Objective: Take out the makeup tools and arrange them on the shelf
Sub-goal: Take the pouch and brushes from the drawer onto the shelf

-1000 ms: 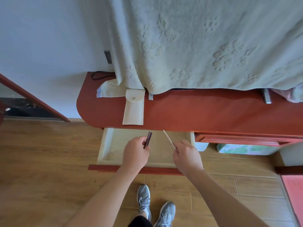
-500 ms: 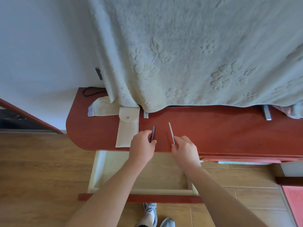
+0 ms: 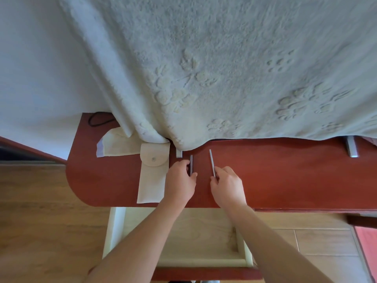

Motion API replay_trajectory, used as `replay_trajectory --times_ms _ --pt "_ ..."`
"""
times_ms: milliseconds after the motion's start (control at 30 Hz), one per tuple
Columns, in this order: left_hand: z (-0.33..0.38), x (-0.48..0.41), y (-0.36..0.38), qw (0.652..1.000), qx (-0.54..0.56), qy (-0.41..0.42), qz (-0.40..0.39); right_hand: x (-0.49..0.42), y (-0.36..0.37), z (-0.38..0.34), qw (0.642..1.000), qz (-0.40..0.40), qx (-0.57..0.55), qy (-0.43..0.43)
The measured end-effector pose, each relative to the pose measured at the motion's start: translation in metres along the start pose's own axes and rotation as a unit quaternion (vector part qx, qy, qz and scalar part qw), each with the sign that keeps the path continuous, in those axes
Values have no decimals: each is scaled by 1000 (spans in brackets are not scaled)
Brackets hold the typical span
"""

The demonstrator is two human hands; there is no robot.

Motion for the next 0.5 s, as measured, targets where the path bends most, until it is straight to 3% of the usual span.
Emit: replay_trajectory --times_ms 500 --pt "-2 -2 6 1000 -8 3 3 -6 7 5 999 -28 18 4"
Point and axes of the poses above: each hand's wrist, its own x-axis away from the middle knuckle, its own y-axis out of the palm, z = x × y, the point moved 6 cm from there along -x, towards the middle knuckle, and after that the axes turned 2 degrees about x, right-handed, at the moved point
